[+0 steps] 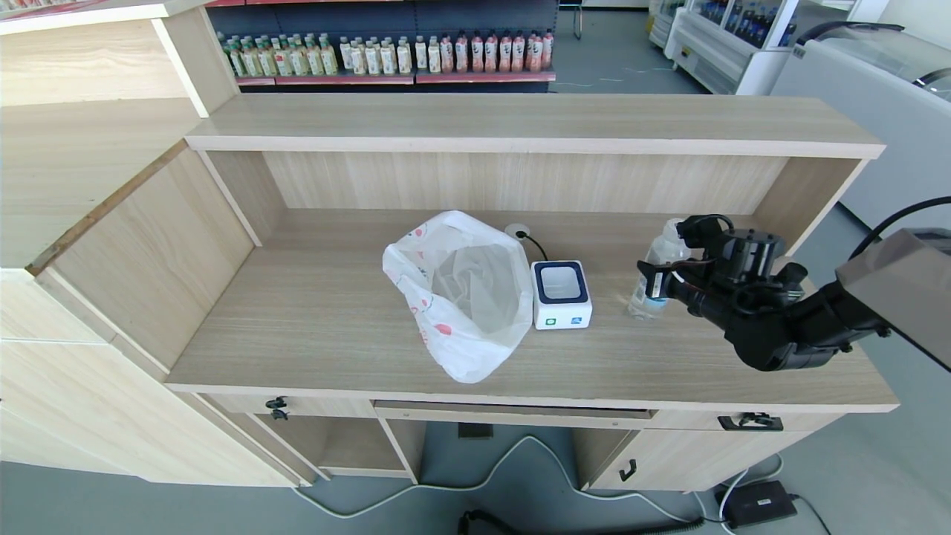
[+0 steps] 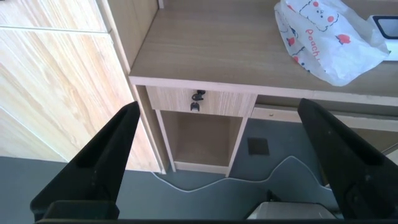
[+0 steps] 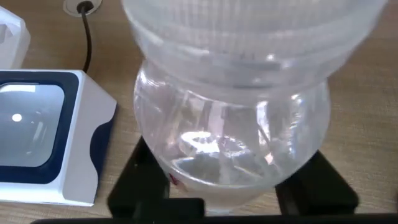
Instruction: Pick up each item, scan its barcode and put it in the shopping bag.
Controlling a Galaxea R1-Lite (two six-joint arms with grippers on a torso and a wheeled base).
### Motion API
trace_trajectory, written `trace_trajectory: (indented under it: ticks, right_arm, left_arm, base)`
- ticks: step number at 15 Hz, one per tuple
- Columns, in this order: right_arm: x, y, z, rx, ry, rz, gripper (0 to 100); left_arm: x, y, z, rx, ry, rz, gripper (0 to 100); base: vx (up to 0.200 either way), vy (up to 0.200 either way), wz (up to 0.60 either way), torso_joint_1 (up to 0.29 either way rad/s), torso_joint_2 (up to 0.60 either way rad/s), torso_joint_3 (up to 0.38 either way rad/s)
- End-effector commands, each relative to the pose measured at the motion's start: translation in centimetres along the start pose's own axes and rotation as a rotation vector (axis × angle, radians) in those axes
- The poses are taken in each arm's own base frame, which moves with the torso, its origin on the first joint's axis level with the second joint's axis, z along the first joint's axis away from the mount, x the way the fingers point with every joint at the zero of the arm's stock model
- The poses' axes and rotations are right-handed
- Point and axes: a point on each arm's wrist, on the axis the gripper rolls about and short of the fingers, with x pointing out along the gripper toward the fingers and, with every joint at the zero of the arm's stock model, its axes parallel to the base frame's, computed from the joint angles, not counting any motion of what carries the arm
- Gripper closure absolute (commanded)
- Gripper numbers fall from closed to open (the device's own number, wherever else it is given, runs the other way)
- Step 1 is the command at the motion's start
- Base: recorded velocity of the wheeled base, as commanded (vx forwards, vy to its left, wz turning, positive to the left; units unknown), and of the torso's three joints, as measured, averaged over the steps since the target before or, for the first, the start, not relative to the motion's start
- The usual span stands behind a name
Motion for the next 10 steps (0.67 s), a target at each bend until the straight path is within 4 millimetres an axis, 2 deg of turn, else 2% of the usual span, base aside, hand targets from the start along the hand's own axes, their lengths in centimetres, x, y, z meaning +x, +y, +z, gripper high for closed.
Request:
trace_trajectory:
  ticks: [1,7,10]
  right_arm:
    - [0.0,0.0,0.2,-0.003,-0.005,-0.001,100]
    - [-0.2,-0.6,-0.1,-0.003,0.005,-0.014,100]
    - [-0.7,-0.7,0.8,-0.006,-0.012,-0.019,100]
  left_arm:
    - [0.0,0.0,0.0,-0.001,-0.001,0.001,0]
    - [0.0,0.0,0.0,-0.001,-0.001,0.001,0]
    - [0.0,0.0,0.0,-0.001,-0.001,0.001,0]
  base:
    - [0.000,0.000,0.00,0.000,0.00,0.000]
    - [0.000,0.000,0.00,0.000,0.00,0.000]
    - [0.000,0.000,0.00,0.000,0.00,0.000]
